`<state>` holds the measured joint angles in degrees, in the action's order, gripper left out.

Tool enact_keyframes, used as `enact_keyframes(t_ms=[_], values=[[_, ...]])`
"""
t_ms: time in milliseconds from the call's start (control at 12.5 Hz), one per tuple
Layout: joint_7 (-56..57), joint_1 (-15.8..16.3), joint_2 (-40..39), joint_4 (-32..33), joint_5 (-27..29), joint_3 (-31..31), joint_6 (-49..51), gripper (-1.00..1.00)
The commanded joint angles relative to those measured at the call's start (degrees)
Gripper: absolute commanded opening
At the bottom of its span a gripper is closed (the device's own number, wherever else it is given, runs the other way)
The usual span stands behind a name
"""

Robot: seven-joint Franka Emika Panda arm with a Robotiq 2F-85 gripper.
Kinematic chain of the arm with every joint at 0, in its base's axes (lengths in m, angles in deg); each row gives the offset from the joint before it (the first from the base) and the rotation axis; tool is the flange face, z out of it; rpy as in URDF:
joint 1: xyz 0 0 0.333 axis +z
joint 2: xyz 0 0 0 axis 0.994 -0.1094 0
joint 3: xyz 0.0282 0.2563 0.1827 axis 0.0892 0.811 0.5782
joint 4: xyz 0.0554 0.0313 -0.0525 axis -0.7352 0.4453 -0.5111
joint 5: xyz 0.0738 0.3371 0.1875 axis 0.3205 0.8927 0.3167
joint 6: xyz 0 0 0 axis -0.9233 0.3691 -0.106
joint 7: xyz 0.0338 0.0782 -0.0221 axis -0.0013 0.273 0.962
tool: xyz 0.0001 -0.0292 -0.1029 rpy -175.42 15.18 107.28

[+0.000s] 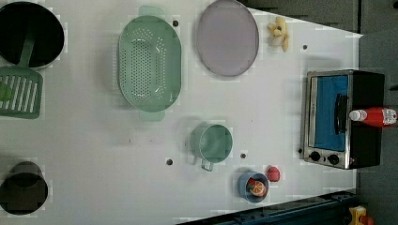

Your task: Pick Ketchup from oven and place it on table.

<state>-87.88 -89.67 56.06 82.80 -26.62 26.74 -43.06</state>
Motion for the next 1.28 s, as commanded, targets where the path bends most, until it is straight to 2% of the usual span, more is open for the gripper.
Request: enact_keyframes(t_ms=[80, 400, 640, 800, 1040, 1280], values=[[2.3, -2.3, -2.5, -0.1, -0.1, -6.2, -3.4, 1.0], [2.3, -2.5, -7.6, -0.1, -0.1, -14.8, -13.2, 1.0], [2.4, -2.8, -11.5, -0.1, 0.0, -19.0, -21.0, 1.0], [2.4, -3.2, -13.7, -0.1, 0.2, -20.7, -22.3, 1.0], [2.4, -4.7, -16.7, -0.2, 7.0, -21.5, -22.4, 1.0], [2.4, -5.3, -19.1, -0.1, 9.0, -21.4, -23.0, 1.0]])
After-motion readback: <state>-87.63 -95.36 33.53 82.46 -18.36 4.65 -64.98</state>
